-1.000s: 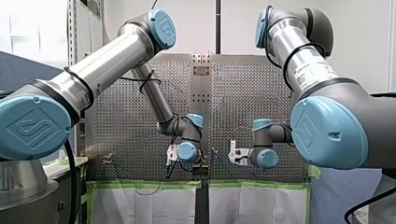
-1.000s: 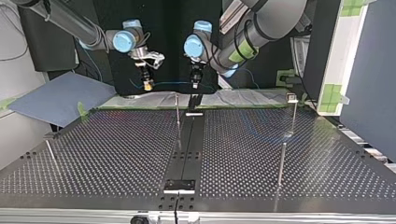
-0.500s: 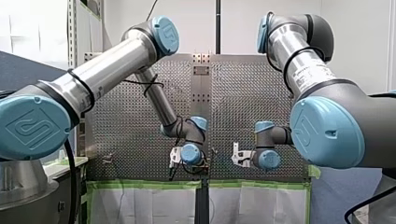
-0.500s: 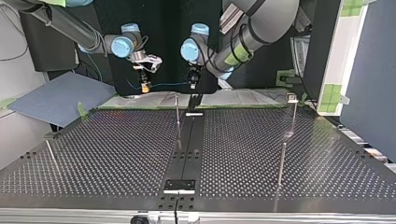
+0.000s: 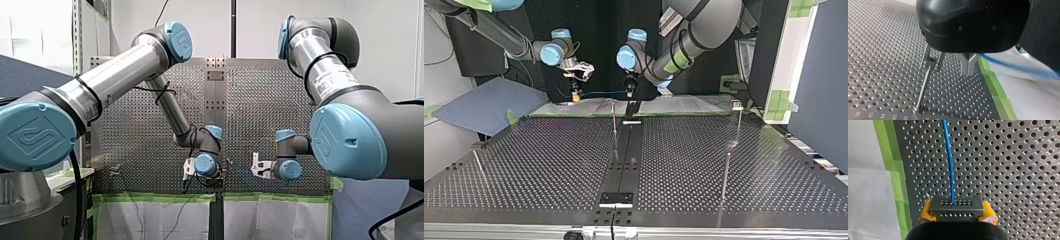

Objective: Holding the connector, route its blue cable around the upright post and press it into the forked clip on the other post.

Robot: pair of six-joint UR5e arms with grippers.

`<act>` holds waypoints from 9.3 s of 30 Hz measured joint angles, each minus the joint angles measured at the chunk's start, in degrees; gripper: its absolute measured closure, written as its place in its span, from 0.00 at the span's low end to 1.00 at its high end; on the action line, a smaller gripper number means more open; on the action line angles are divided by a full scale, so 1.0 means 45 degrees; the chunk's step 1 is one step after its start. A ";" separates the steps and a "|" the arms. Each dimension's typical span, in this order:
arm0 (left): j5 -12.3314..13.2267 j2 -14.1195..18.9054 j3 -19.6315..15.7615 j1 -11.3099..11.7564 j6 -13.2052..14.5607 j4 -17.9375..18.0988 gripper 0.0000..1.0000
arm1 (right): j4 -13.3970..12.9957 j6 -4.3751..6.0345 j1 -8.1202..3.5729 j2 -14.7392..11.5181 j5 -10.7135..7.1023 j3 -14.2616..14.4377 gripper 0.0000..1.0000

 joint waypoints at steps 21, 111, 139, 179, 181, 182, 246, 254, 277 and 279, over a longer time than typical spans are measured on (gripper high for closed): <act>-0.0396 0.1085 -0.1636 -0.0402 -0.0052 0.0523 1.00 | 0.1112 -0.0979 0.0293 0.0003 0.0660 0.0295 1.00; 0.2855 -0.1124 0.3268 0.1806 -0.0487 -0.2364 1.00 | 0.1140 -0.0313 -0.0786 0.0097 -0.0258 -0.1552 1.00; 0.4263 -0.0300 0.1942 0.1403 0.0150 -0.2907 0.00 | 0.1121 -0.0307 -0.0754 0.0104 -0.0340 -0.1561 1.00; 0.4560 0.0329 0.0647 0.0928 -0.0726 -0.2280 0.00 | 0.1201 -0.0266 -0.0687 0.0103 -0.0382 -0.1562 1.00; 0.4342 0.0320 0.0632 0.0925 -0.0834 -0.2355 0.00 | 0.1199 -0.0267 -0.0679 0.0102 -0.0383 -0.1561 1.00; 0.4248 0.0318 0.0625 0.0919 -0.0895 -0.2366 0.00 | 0.1201 -0.0268 -0.0675 0.0102 -0.0388 -0.1561 1.00; 0.3054 -0.1815 0.1263 0.1051 -0.7488 0.1870 0.00 | 0.1161 -0.0350 -0.0577 0.0140 -0.0499 -0.1561 1.00; 0.2416 -0.2526 0.1805 0.1365 -0.8287 0.2365 0.00 | 0.1145 -0.0352 -0.0534 0.0139 -0.0500 -0.1561 1.00; 0.0181 -0.1684 0.0922 0.2141 -0.7228 0.1135 0.00 | 0.1116 -0.0306 -0.0553 0.0180 -0.0422 -0.1562 1.00; -0.0043 -0.1460 0.0695 0.2107 -0.7003 0.1345 0.00 | 0.1098 -0.0291 -0.0561 0.0185 -0.0422 -0.1562 1.00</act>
